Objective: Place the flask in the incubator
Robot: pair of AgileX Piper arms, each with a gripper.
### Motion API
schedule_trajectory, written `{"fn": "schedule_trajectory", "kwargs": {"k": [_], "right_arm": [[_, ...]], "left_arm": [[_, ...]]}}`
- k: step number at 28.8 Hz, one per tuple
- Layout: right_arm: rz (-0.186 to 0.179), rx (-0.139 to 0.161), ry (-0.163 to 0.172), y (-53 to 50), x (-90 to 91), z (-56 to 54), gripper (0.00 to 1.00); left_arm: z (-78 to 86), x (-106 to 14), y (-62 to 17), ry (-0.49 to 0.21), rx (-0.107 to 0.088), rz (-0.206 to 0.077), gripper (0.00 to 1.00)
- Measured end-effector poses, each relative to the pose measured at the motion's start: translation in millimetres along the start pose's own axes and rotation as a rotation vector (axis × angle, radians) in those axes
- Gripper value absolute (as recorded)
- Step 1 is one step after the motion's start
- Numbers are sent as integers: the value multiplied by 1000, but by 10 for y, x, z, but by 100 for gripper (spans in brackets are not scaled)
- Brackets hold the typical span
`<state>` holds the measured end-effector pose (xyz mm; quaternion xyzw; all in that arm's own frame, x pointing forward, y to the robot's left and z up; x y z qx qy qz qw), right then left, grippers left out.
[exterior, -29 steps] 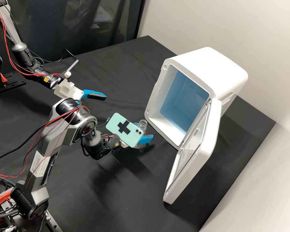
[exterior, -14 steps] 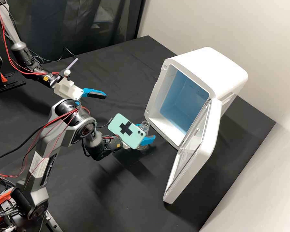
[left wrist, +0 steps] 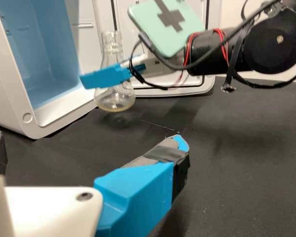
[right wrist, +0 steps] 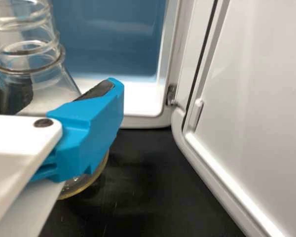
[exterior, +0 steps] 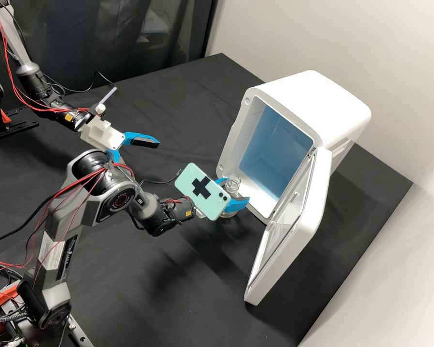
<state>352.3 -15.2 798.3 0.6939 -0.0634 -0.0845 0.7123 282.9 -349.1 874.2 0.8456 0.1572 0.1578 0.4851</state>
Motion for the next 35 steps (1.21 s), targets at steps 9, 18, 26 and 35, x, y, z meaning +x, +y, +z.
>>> {"fn": "schedule_trajectory", "kwargs": {"k": [9, 18, 26, 35], "right_arm": [[47, 38, 32, 209, 68, -164, 0], [93, 102, 9, 395, 342, -352, 0], [88, 68, -14, 390, 722, -551, 0], [79, 42, -78, 292, 1196, -780, 0]], "left_arm": [[0, 0, 0, 0, 0, 0, 100], [0, 0, 0, 0, 0, 0, 100], [-4, 6, -14, 2, -1, -5, 100], [-1, 22, -59, 16, -17, -18, 100]]}}
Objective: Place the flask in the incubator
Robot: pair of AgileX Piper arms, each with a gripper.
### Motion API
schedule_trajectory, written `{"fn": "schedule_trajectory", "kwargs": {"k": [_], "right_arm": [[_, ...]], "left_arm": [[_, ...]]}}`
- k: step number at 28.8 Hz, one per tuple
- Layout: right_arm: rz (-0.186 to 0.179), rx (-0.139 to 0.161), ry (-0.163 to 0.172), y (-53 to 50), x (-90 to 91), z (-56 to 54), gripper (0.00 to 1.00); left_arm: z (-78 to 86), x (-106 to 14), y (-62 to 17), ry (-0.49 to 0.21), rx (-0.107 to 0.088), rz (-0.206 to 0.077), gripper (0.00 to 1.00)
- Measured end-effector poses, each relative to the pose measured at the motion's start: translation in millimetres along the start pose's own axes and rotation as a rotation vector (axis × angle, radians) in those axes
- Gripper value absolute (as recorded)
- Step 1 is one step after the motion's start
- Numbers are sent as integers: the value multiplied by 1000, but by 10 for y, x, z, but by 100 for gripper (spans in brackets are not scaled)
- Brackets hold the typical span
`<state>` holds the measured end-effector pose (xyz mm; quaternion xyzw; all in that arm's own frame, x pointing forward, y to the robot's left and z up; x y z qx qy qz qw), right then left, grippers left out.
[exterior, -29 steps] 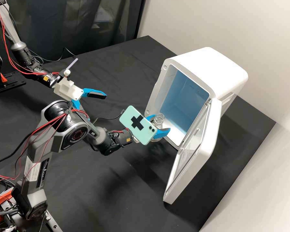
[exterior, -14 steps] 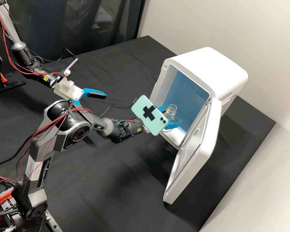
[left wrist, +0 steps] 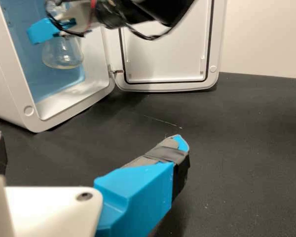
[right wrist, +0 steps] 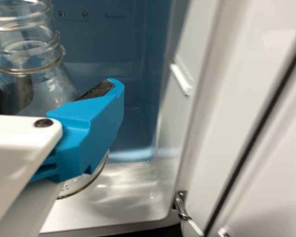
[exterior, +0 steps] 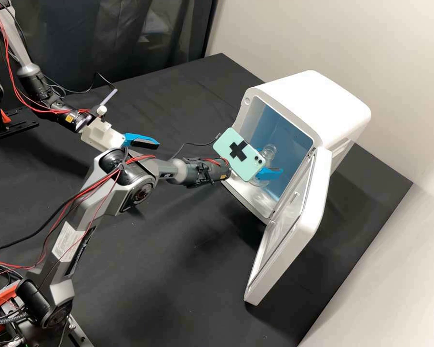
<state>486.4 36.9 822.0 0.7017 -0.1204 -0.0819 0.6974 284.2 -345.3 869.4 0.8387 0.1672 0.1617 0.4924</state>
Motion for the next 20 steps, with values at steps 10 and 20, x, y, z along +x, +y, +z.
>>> {"fn": "schedule_trajectory", "kwargs": {"k": [10, 20], "right_arm": [[-33, -73, -48, -212, 323, -172, 0], [-57, -141, -88, -436, 468, -286, 0]], "left_arm": [[21, 45, -47, 0, 10, -15, 100], [17, 45, -47, 3, 7, -14, 100]]}}
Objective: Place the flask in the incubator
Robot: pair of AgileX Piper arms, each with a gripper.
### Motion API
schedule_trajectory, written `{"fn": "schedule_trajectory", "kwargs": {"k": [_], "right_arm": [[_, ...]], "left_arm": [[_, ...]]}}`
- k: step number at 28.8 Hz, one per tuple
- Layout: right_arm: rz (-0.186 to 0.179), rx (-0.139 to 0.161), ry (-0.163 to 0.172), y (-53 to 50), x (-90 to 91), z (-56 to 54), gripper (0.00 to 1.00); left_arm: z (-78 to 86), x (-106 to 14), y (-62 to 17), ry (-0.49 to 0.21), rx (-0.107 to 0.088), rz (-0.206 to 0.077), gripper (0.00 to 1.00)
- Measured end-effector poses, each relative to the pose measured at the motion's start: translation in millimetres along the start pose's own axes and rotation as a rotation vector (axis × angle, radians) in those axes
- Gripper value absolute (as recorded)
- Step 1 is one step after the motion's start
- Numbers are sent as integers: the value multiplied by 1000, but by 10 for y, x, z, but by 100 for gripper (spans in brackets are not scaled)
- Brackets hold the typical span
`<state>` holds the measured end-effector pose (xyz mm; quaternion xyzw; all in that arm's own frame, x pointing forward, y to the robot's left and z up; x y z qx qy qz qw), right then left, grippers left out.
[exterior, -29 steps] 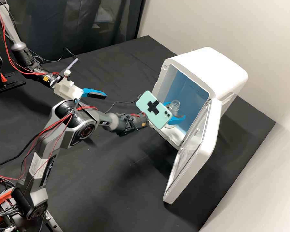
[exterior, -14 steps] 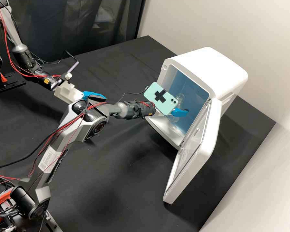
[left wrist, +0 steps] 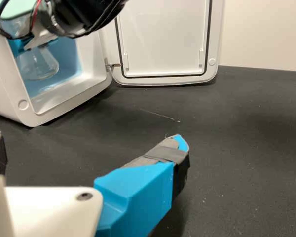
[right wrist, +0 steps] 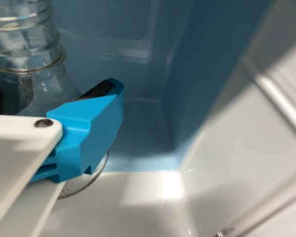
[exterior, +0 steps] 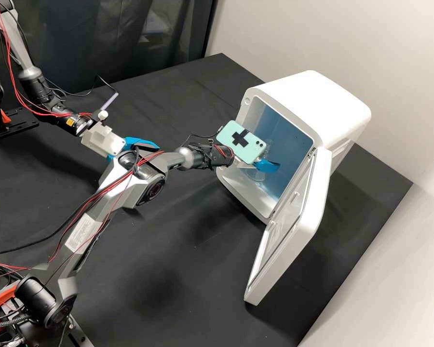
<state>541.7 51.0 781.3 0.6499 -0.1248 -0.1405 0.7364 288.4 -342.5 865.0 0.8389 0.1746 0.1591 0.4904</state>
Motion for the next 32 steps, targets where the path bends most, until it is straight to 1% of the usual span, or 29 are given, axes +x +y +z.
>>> {"fn": "schedule_trajectory", "kwargs": {"k": [2, 4, 5, 7, 11, 14, 17, 20, 32], "right_arm": [[-13, -24, -1, -69, 5, -28, 0], [-27, -45, -6, -146, 19, -27, 0], [-31, -46, -12, -180, 27, -27, 0], [-37, -51, -19, -207, 40, -11, 0], [-43, -71, -23, -236, 51, 5, 0], [-46, -52, -30, -251, 43, -1, 0], [-41, -45, -37, -253, 38, -3, 0], [-43, -41, -38, -257, 36, -4, 0], [-43, -42, -38, -258, 37, -3, 0]], "left_arm": [[0, 0, 0, 0, 0, 0, 100], [0, 0, 0, 0, 0, 0, 100], [0, 0, 0, 0, 0, 0, 100], [0, 0, 0, 0, 0, 0, 100], [0, 0, 0, 0, 0, 0, 100], [0, 0, 0, 0, 0, 0, 100], [0, 0, 0, 0, 0, 0, 100], [0, 0, 0, 0, 0, 0, 100], [0, 0, 0, 0, 0, 0, 100]]}}
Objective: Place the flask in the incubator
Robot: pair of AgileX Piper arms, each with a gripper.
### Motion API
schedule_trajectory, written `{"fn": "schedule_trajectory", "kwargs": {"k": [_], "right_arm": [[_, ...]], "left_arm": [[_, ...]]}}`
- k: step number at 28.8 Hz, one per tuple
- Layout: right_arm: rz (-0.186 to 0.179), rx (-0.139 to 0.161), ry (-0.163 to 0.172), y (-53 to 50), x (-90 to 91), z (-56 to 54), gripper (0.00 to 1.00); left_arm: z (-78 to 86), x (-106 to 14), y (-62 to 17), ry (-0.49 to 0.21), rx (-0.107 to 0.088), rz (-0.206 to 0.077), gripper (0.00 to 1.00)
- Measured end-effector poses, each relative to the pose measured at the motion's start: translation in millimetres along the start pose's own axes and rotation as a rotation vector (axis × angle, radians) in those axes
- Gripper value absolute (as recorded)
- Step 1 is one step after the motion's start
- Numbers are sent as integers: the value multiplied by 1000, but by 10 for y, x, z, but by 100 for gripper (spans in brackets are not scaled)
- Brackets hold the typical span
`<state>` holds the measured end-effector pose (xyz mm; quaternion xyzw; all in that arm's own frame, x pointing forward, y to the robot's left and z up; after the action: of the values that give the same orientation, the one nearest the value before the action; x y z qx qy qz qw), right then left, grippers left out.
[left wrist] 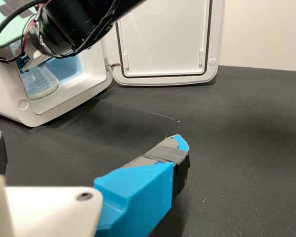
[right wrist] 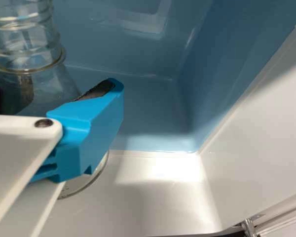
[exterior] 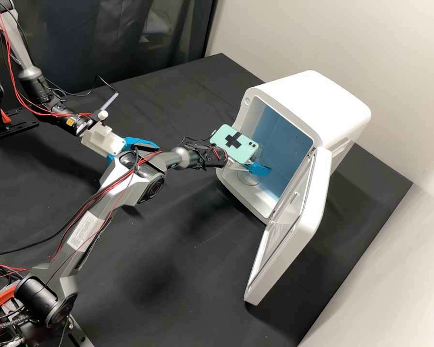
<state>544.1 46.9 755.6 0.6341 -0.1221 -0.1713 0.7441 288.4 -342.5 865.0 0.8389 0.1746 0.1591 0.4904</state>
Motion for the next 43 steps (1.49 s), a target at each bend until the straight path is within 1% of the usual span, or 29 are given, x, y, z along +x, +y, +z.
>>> {"fn": "schedule_trajectory", "kwargs": {"k": [2, 3, 5, 16, 21, 27, 32, 39, 43], "right_arm": [[-2, -2, -2, -13, -3, 4, 0], [0, -5, -4, -16, -3, 9, 100], [2, -16, -2, -25, -8, 4, 100], [11, -18, -11, -42, -20, 1, 100], [15, -8, -20, -38, -20, 9, 100], [17, -8, -22, -37, -20, 11, 100], [17, -1, -26, -37, -21, 14, 100], [15, -2, -27, -42, -21, 19, 100], [11, -5, -33, -54, -17, 45, 100]], "left_arm": [[0, 0, 0, 0, 0, 0, 100], [0, 0, 0, 0, 0, 0, 100], [0, 0, 0, 0, 0, 0, 100], [0, 0, 0, 0, 0, 0, 100], [0, 0, 0, 0, 0, 0, 100], [0, 0, 0, 0, 0, 0, 100], [0, 0, 0, 0, 0, 0, 100], [0, 0, 0, 0, 0, 0, 100], [0, 0, 0, 0, 0, 0, 100]]}}
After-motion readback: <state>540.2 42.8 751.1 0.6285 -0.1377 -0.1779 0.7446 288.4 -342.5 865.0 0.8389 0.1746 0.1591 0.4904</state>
